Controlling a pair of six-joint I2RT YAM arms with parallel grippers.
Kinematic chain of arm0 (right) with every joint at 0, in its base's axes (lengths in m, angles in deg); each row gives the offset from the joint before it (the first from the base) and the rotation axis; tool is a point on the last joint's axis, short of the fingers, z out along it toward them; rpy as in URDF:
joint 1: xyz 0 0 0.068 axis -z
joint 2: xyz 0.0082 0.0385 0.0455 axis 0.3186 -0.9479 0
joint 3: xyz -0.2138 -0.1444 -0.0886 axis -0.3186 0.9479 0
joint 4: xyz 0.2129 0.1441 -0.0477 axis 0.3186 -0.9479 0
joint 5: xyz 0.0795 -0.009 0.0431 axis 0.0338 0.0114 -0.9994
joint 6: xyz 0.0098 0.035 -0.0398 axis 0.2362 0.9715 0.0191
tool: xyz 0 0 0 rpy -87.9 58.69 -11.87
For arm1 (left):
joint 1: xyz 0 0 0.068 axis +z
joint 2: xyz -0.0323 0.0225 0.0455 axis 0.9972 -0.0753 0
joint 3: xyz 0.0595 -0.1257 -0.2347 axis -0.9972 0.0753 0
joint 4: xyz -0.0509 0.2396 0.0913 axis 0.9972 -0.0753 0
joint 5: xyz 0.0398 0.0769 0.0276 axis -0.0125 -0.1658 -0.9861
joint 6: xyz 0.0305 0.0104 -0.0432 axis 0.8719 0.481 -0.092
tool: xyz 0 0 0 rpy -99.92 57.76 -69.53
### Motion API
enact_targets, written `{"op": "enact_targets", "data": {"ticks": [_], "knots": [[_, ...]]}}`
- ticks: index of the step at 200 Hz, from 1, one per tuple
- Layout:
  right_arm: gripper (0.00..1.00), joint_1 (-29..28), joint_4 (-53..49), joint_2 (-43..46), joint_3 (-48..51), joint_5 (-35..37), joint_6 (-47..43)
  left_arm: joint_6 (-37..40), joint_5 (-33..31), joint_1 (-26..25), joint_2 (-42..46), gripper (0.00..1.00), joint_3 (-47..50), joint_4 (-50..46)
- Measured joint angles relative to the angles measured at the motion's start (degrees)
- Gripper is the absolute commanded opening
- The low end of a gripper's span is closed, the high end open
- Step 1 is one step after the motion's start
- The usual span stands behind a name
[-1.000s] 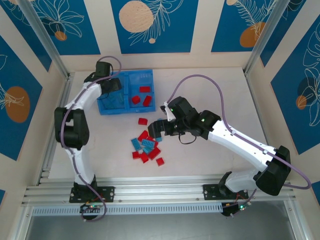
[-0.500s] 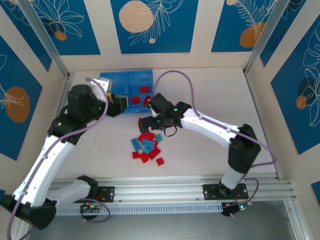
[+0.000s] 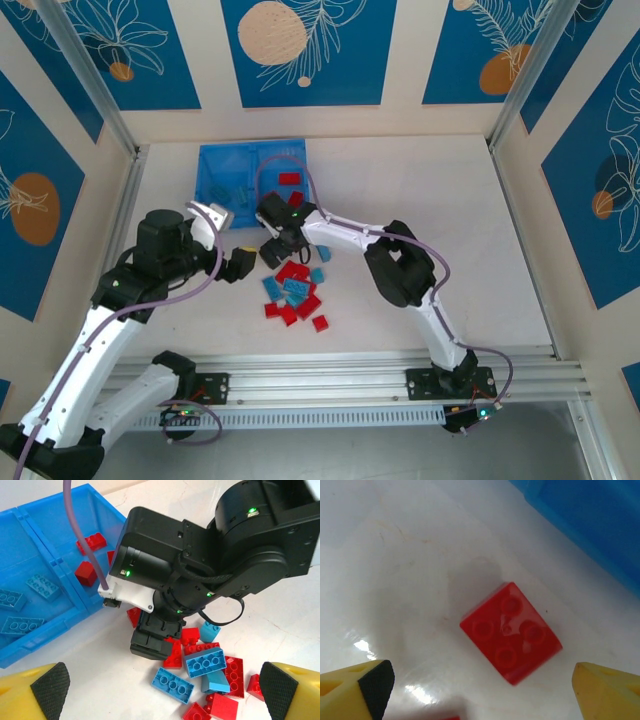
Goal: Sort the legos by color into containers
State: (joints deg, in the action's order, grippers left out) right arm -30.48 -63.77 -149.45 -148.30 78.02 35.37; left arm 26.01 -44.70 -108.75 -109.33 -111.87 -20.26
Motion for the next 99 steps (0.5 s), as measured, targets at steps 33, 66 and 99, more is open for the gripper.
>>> {"op": "enact_targets", "data": {"ticks": [33,66,99], "knots": [[0.88,1.11,0.52,-2.47,-3.69,-1.03,-2.8,0.2,-0.37,0.0,-0.09,1.0,0.28,0.35],[0.71,1.97,0.63,-4.7,-6.16,-2.58,-3.96,0.55,-0.42,0.0,-0.09,1.0,0.31,0.35],[0.49,2.21,0.59,-5.73,-6.19,-3.98,-3.37,1.05,-0.42,0.0,-0.09,1.0,0.63,0.39]]}}
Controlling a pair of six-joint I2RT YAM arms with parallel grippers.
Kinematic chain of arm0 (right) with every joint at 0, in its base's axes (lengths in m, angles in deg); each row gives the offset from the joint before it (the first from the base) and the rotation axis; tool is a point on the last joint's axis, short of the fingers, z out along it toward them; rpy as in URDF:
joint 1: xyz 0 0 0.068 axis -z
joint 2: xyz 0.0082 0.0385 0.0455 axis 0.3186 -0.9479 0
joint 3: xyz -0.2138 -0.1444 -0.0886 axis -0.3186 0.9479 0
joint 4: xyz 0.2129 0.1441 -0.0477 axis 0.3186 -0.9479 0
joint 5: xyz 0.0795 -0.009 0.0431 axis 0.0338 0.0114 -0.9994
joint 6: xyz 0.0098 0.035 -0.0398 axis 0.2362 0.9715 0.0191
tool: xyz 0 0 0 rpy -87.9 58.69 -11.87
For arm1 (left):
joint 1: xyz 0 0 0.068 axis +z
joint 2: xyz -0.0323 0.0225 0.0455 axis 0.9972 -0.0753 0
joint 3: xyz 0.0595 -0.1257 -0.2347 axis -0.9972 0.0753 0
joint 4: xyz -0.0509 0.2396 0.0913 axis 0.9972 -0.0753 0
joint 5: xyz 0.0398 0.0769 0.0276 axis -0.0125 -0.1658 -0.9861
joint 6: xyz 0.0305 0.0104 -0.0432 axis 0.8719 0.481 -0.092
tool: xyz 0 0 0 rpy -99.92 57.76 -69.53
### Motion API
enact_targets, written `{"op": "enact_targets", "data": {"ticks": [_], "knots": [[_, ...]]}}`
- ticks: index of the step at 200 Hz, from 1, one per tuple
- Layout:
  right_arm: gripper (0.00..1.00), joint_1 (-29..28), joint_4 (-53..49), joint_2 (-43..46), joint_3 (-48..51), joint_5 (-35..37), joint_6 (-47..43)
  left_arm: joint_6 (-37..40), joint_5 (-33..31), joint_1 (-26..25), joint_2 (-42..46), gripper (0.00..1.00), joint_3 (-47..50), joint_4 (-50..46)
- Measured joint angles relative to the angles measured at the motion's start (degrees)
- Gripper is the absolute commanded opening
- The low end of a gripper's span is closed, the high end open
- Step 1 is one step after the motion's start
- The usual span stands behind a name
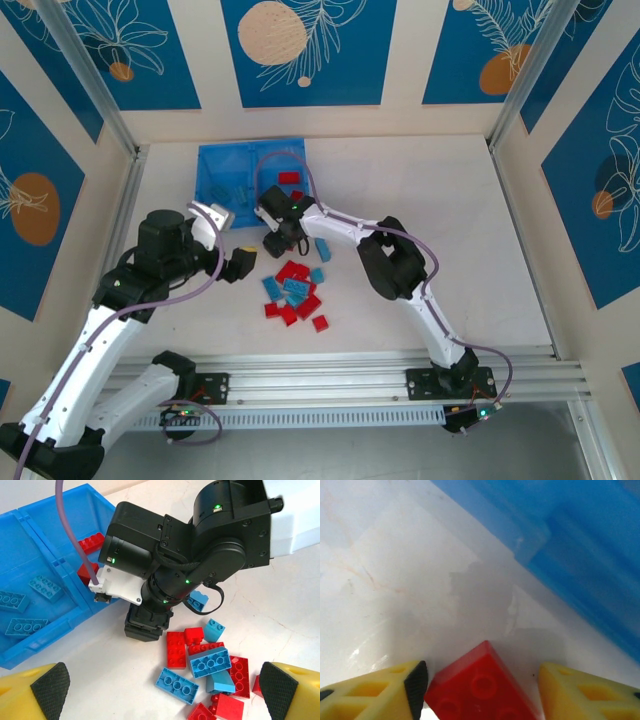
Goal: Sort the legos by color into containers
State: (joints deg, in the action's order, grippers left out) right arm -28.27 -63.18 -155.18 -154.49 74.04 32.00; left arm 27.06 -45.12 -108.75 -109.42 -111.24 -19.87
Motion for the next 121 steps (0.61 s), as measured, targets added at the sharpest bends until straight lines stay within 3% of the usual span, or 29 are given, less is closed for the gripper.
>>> {"op": "enact_targets", "data": {"ticks": [19,42,121], "knots": [[0.38,-0.24,0.83,0.37,0.9,-0.02,0.61,0.0,0.0,0.0,0.02,1.0,0.31,0.02],[0.31,-0.42,1.4,1.64,2.71,0.04,1.64,0.0,0.0,0.0,0.24,1.0,0.52,0.07],[0.28,-1.14,2.62,16.13,9.7,0.96,5.92,-0.04,-0.92,0.0,1.92,1.0,1.31,0.7]]}}
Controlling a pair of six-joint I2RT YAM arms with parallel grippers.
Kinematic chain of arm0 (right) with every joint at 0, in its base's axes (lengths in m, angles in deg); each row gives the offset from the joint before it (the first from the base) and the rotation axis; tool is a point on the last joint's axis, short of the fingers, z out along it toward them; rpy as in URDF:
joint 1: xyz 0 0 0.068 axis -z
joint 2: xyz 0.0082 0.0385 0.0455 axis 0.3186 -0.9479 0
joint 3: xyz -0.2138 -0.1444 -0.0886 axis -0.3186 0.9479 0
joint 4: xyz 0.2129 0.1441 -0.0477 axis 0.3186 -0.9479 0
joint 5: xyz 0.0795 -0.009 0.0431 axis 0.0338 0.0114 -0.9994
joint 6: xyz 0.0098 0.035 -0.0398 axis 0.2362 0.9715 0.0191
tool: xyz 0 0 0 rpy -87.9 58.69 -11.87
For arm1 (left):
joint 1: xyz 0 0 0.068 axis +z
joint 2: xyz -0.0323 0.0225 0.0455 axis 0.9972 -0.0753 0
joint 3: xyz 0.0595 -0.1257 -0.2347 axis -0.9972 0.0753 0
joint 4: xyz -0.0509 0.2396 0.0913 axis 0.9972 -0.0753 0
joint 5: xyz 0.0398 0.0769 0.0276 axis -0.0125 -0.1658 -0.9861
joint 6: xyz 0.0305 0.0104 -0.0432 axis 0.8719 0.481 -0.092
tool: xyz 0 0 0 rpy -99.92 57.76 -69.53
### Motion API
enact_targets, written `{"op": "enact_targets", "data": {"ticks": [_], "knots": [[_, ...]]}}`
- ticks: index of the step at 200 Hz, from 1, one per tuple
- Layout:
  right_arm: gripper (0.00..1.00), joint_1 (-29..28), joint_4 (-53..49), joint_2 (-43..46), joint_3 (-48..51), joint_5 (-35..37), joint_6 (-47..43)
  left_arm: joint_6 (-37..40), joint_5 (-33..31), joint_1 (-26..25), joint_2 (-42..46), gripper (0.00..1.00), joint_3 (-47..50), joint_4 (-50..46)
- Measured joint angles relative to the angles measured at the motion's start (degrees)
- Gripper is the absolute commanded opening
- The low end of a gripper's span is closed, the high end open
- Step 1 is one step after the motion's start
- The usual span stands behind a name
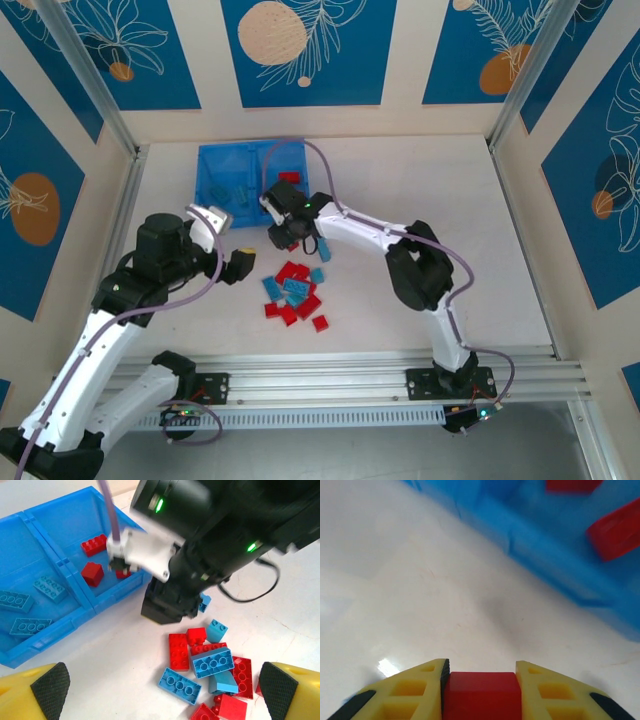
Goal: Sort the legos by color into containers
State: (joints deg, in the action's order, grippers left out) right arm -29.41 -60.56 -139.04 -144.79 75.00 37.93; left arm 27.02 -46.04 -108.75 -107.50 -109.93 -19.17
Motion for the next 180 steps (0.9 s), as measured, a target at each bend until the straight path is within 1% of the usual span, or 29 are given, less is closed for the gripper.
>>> {"op": "enact_targets", "data": {"ticks": [24,46,66,97,112,125,133,137,151,167,180], "knots": [[0.28,-0.07,3.48,5.38,-0.59,2.38,0.39,-0.02,-1.22,0.0,1.29,1.0,0.28,0.42],[0.27,0.13,6.51,4.33,-6.36,6.54,-0.11,-0.2,-2.93,0.0,1.95,1.0,0.28,0.7],[0.27,0.9,9.09,-2.58,-17.03,10.71,-1.68,-0.22,-4.96,0.0,1.9,1.0,0.28,0.68],[0.27,3.39,9.49,-18.69,-36.26,15.21,-3.93,-0.5,-7.32,0.02,2.01,1.0,0.28,0.61],[0.3,4.61,7.85,-26.38,-44.65,16.22,-4.35,-0.74,-7.91,0.07,2.21,1.0,0.39,0.63],[0.35,5.4,6.6,-31.06,-48.63,16.26,-5.07,-1.09,-8.11,0.07,2.29,1.0,0.55,0.61],[0.42,5.88,5.9,-32.85,-49.51,16.24,-5.55,-1.14,-8.15,0.07,2.29,1.0,0.61,0.61],[0.47,6.08,5.7,-33.44,-49.59,16.22,-5.7,-1.14,-8.15,0.07,2.25,1.0,0.63,0.61],[0.58,6.56,4.35,-34.58,-49.66,16.22,-6.93,-1.27,-8.15,0.09,2.19,1.0,0.76,0.61],[0.59,6.6,2.86,-34.56,-50.31,16.17,-8.09,-1.27,-8.15,0.17,1.95,1.0,0.81,0.61],[0.58,6.38,2.45,-33.64,-51.1,15.98,-8.02,-1.29,-8.15,0.17,1.6,1.0,0.81,0.61]]}}
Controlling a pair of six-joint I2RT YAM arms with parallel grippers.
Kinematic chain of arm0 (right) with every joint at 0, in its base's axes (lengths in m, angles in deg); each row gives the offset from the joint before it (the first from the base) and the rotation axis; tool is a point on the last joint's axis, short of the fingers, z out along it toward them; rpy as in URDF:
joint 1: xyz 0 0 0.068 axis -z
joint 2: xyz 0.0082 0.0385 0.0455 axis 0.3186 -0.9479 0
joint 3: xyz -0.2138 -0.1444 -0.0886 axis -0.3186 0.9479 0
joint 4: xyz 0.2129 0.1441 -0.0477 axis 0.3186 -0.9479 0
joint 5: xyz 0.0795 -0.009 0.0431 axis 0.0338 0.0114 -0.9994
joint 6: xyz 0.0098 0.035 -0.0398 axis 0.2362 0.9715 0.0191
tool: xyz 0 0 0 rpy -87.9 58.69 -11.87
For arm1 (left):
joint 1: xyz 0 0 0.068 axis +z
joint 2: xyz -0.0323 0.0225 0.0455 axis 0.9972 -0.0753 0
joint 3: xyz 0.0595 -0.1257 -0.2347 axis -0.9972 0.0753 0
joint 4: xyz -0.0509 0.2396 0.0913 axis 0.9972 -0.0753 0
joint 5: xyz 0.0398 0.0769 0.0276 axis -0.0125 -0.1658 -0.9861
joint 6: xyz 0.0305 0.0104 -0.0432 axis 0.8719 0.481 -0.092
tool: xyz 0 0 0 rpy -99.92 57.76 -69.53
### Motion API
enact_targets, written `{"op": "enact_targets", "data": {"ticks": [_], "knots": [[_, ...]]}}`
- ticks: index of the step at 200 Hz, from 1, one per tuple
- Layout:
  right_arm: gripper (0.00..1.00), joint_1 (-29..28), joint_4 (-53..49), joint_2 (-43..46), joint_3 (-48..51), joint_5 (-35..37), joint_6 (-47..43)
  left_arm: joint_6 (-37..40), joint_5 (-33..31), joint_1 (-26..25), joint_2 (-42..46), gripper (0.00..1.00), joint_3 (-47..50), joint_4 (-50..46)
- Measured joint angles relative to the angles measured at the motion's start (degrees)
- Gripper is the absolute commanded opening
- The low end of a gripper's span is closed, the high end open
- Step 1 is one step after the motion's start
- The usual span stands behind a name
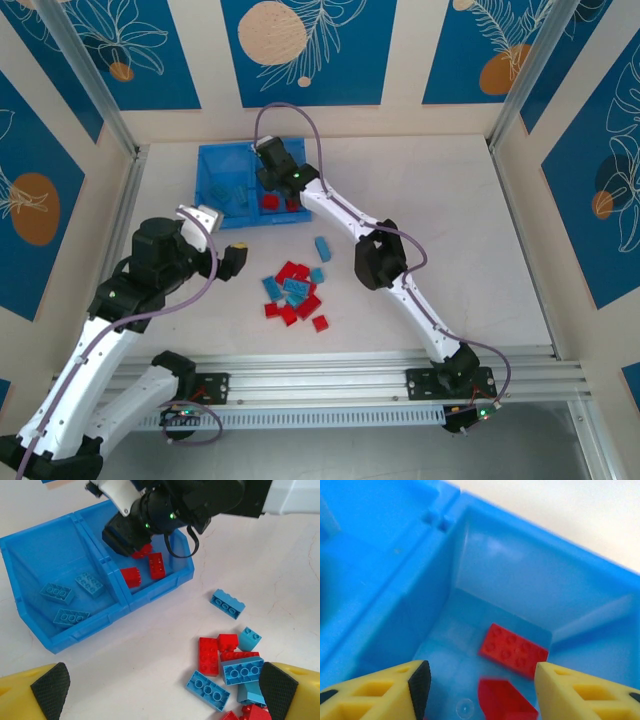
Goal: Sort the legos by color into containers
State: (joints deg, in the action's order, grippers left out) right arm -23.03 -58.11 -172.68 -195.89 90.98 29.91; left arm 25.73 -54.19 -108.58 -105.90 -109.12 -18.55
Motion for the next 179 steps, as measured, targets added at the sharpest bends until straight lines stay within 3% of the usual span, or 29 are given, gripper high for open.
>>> {"op": "enact_targets", "data": {"ticks": [27,57,94,116,146,179], "knots": [[0.58,-0.52,-3.26,6.19,1.16,-1.42,1.2,-0.68,-0.17,0.0,-0.85,1.0,0.0,-0.04],[0.66,-1.11,-6.27,24.04,14.12,-8.63,4.33,-7.06,-0.52,0.0,-2.29,1.0,-0.52,-0.44],[0.84,-2.12,-6.34,51.19,39.08,-23.76,6.99,-27.87,-2.8,0.0,-4.24,1.0,-0.55,-0.7],[0.91,-3.1,-6.43,64.46,54.34,-31.69,9.88,-43.25,-1.55,-0.24,-4.2,1.0,4.81,2.01],[0.96,-3.93,-6.51,72.78,69.22,-37.66,15.58,-59.89,-1.07,-3.52,-7.85,1.0,11.54,2.43],[0.97,-3.93,-5.79,76.63,80.21,-39.76,21.16,-67.19,-1.07,-6.82,-15.39,0.91,11.74,2.21]]}}
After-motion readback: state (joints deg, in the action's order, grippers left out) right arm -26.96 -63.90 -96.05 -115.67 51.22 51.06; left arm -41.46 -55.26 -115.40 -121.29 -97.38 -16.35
